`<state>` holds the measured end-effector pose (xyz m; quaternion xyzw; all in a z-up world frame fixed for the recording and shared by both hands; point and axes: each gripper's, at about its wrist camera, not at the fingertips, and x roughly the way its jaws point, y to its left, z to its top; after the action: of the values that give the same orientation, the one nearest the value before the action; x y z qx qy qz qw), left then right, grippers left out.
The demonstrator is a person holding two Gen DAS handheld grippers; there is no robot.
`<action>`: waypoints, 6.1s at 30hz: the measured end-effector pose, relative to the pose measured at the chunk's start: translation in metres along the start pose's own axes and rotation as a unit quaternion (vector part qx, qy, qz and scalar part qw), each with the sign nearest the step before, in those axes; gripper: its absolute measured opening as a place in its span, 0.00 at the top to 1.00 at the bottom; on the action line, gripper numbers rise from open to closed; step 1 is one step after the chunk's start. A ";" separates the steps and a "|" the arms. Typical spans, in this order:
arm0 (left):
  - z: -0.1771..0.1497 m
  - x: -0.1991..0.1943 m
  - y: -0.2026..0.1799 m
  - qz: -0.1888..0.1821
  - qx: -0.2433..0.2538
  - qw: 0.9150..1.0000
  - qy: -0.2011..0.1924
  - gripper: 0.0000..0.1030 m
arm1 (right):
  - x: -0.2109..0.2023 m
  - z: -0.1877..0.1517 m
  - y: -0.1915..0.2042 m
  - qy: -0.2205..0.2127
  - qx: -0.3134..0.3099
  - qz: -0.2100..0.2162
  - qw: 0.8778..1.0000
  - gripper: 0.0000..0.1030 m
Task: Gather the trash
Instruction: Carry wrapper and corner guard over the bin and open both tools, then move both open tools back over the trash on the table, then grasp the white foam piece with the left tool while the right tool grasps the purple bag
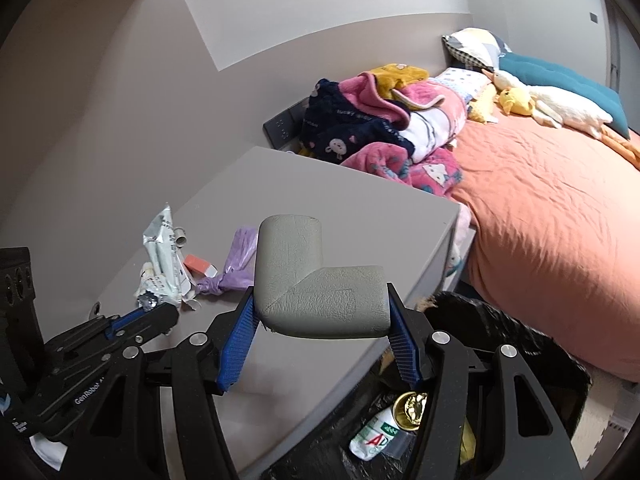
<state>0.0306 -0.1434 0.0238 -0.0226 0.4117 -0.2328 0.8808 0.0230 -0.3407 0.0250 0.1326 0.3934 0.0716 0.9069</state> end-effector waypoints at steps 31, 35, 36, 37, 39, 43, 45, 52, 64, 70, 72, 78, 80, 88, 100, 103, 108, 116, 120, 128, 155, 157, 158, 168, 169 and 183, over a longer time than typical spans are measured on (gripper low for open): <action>-0.010 0.032 -0.126 -0.115 0.128 0.984 0.040 0.88 | -0.087 -0.039 -0.107 -0.045 0.092 -0.068 0.992 0.40; -0.012 0.038 -0.136 -0.127 0.141 0.981 0.051 0.88 | -0.093 -0.044 -0.116 -0.046 0.099 -0.074 0.991 0.40; -0.013 0.039 -0.138 -0.130 0.142 0.980 0.054 0.87 | -0.093 -0.045 -0.119 -0.046 0.101 -0.076 0.991 0.40; -0.014 0.040 -0.140 -0.134 0.145 0.979 0.058 0.86 | -0.095 -0.046 -0.122 -0.047 0.104 -0.078 0.990 0.40; -0.017 0.043 -0.144 -0.140 0.149 0.976 0.070 0.57 | -0.097 -0.048 -0.125 -0.049 0.109 -0.081 0.990 0.39; -0.021 0.046 -0.153 -0.101 0.161 0.979 0.072 0.07 | -0.105 -0.050 -0.132 -0.060 0.125 -0.105 0.985 0.19; -0.020 0.046 -0.153 -0.100 0.162 0.979 0.072 0.07 | -0.109 -0.050 -0.134 -0.069 0.127 -0.115 0.983 0.18; -0.017 0.037 -0.148 -0.101 0.161 0.980 0.054 0.06 | -0.109 -0.050 -0.133 -0.067 0.125 -0.111 0.984 0.18; -0.016 0.032 -0.144 -0.095 0.161 0.981 0.047 0.07 | -0.108 -0.050 -0.125 -0.065 0.118 -0.104 0.985 0.18; -0.015 0.030 -0.138 -0.093 0.159 0.982 0.048 0.07 | -0.105 -0.048 -0.120 -0.062 0.113 -0.100 0.987 0.18; -0.015 0.031 -0.137 -0.092 0.158 0.982 0.049 0.07 | -0.105 -0.048 -0.119 -0.062 0.112 -0.099 0.987 0.18; -0.015 0.030 -0.131 -0.088 0.152 0.983 0.047 0.07 | -0.101 -0.047 -0.116 -0.060 0.111 -0.095 0.988 0.18; -0.015 0.030 -0.128 -0.086 0.149 0.984 0.046 0.07 | -0.099 -0.046 -0.114 -0.059 0.108 -0.093 0.988 0.18; -0.015 0.026 -0.113 -0.076 0.132 0.987 0.042 0.07 | -0.089 -0.043 -0.102 -0.052 0.097 -0.080 0.991 0.18; -0.018 0.018 -0.076 -0.052 0.100 0.993 0.038 0.07 | -0.062 -0.038 -0.064 -0.031 0.067 -0.053 0.996 0.18; -0.018 0.015 -0.064 -0.044 0.090 0.994 0.036 0.07 | -0.055 -0.037 -0.054 -0.025 0.060 -0.046 0.997 0.18; -0.019 0.009 -0.042 -0.028 0.072 0.997 0.031 0.07 | -0.043 -0.034 -0.038 -0.016 0.048 -0.036 0.998 0.18; -0.022 0.001 -0.010 -0.004 0.046 0.999 0.027 0.07 | -0.020 -0.031 -0.006 0.002 0.023 -0.016 1.000 0.18; -0.022 -0.002 0.007 0.007 0.031 0.999 0.024 0.07 | -0.010 -0.028 0.007 0.008 0.014 -0.009 1.000 0.18; -0.027 -0.008 0.043 0.033 -0.001 0.999 0.023 0.07 | 0.013 -0.025 0.036 0.023 -0.005 0.007 1.000 0.18; -0.027 -0.018 0.149 0.099 -0.071 0.993 -0.002 0.09 | 0.101 -0.019 0.105 0.074 -0.026 0.033 0.996 0.19; -0.025 -0.016 0.157 0.101 -0.076 0.992 -0.001 0.12 | 0.108 -0.018 0.109 0.079 -0.032 0.031 0.996 0.22; -0.025 -0.015 0.161 0.101 -0.078 0.992 0.000 0.16 | 0.111 -0.018 0.111 0.082 -0.034 0.030 0.996 0.24; -0.017 0.001 0.201 0.118 -0.116 0.986 0.010 0.32 | 0.148 -0.016 0.123 0.112 -0.028 0.030 0.993 0.33; -0.016 0.003 0.205 0.120 -0.120 0.985 0.011 0.32 | 0.152 -0.015 0.123 0.114 -0.022 0.030 0.993 0.33; -0.018 0.028 0.244 0.154 -0.154 0.975 0.040 0.34 | 0.186 -0.010 0.121 0.117 0.014 -0.012 0.993 0.33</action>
<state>0.1286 0.0643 -0.0643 -0.0855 0.4760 -0.0292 0.8748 0.1387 -0.1797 -0.0750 0.1309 0.4996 0.0701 0.8534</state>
